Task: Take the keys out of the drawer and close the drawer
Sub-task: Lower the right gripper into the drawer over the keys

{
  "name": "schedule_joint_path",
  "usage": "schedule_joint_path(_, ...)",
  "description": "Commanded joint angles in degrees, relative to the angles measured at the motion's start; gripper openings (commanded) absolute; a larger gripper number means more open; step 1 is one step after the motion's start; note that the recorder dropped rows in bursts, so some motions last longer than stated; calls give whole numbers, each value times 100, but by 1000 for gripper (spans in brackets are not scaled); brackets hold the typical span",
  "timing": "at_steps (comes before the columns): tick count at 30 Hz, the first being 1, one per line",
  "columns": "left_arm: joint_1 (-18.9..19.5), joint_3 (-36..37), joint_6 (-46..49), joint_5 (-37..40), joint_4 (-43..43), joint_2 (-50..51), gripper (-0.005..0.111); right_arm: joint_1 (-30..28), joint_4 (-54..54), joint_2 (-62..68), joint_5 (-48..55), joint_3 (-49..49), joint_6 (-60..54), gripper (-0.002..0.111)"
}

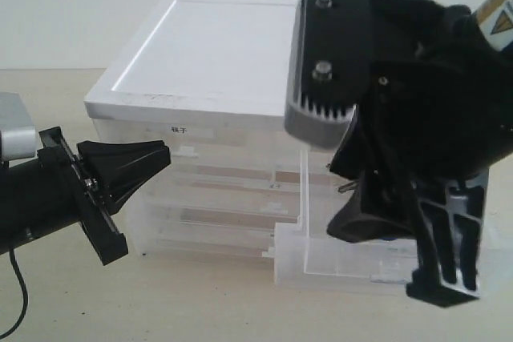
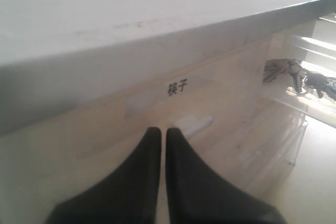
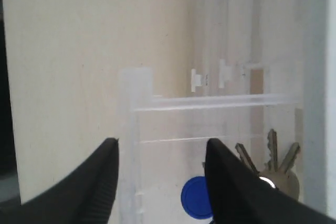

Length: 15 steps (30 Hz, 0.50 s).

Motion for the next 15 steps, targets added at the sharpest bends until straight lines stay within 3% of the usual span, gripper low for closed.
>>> schedule_joint_path(1, -9, -53, -72, 35, -104, 20, 5, 4, -719, -170, -373, -29, 1613, 45)
schedule_joint_path(7, -9, -53, -83, 35, -64, 20, 5, 4, -1536, -124, -59, -3, 3435, 45)
schedule_joint_path(15, -9, -53, -83, 35, -64, 20, 5, 4, -1936, 42, -733, 916, 4154, 46)
